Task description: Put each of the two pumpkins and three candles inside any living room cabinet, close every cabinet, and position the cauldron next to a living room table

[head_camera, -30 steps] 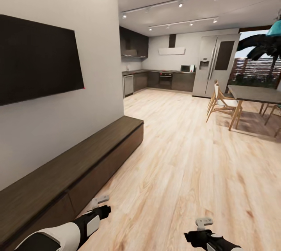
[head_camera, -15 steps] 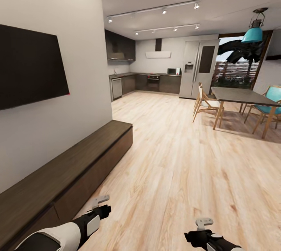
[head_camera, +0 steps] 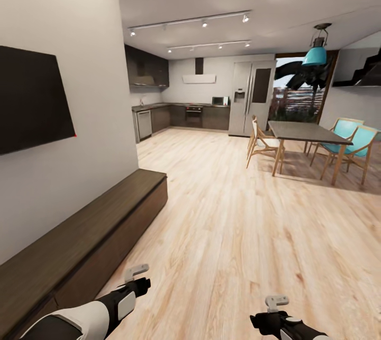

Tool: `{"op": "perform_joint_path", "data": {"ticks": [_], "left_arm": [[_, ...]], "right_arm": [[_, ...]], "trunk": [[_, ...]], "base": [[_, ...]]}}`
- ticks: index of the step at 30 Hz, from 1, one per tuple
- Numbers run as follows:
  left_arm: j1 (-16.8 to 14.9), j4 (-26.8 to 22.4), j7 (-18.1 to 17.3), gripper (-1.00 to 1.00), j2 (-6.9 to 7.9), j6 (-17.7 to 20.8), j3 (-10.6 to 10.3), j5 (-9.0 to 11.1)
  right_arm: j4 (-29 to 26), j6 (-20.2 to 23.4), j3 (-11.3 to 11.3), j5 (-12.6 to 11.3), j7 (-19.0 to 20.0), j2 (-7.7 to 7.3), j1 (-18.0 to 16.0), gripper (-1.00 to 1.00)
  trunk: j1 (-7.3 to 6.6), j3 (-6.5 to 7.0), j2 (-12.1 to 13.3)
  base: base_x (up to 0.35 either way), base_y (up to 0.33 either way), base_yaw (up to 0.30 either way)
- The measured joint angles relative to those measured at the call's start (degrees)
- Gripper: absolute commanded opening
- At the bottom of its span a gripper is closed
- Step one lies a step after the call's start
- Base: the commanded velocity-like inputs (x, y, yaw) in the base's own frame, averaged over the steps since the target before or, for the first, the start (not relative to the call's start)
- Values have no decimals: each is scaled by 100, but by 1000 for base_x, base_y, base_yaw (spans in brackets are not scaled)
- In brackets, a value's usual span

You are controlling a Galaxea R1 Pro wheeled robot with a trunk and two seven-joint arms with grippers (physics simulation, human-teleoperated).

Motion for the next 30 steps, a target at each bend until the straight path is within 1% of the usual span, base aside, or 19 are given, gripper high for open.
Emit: {"op": "perform_joint_path", "data": {"ticks": [5,16,26,30], "left_arm": [[0,0,1,100,0,7,0,0],[-2,0,-1,100,-6,-2,0,0],[-2,0,-1,100,-5,2,0,0],[-2,0,-1,100,-4,4,0,0]], "right_arm": [[0,0,6,5,-2,0,1,100],[8,0,9,16,-43,0,-1,100],[-2,9,17,8,-7,0,8,100],[-7,14,19,8,-23,5,8,100]], "trunk": [[-110,109,201],[-351,311,642],[-352,311,643],[-354,311,643]], "base": [[0,0,-67],[0,0,-6],[1,0,0],[172,0,-73]]}}
